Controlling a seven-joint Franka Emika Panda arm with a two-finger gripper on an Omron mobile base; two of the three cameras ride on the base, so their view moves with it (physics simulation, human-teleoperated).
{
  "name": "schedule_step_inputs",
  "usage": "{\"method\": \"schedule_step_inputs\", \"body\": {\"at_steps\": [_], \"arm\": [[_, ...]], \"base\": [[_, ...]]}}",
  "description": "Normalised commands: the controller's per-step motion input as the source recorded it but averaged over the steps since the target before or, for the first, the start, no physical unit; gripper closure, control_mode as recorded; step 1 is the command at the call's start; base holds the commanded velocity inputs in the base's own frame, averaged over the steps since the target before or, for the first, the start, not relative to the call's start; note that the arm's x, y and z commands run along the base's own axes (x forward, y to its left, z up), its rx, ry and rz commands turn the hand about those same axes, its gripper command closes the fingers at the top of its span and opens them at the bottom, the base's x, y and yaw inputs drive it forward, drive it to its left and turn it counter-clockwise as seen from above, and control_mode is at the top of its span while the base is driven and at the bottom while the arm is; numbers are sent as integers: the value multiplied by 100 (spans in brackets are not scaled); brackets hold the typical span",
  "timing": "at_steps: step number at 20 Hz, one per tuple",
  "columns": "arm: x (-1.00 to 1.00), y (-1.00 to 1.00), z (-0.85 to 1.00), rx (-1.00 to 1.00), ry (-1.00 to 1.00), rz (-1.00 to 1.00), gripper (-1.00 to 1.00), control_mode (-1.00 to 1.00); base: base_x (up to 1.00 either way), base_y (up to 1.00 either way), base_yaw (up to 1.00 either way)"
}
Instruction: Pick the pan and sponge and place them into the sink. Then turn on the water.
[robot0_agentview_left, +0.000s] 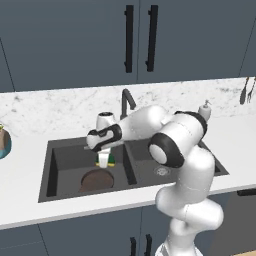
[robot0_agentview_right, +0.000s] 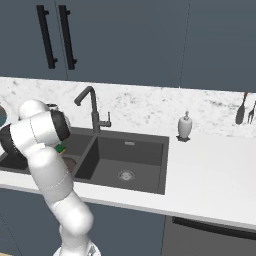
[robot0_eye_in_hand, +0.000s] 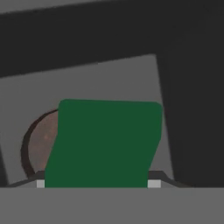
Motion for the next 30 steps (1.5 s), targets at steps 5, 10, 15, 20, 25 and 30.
{"method": "schedule_step_inputs", "body": {"at_steps": [5,10,15,20,25,30], "arm": [[0,2,-52,-9,1,-16,100,-100],[0,27,-52,-15,0,-14,100,-100],[1,31,-30,-11,0,-15,100,-100],[21,50,-6,-8,0,-15,100,-100],[29,69,-7,-5,2,-19,100,-100],[28,62,-40,-3,15,-19,100,-100]], "base": [[0,0,0],[0,0,0],[0,0,0],[0,0,0],[0,0,0],[0,0,0]]}}
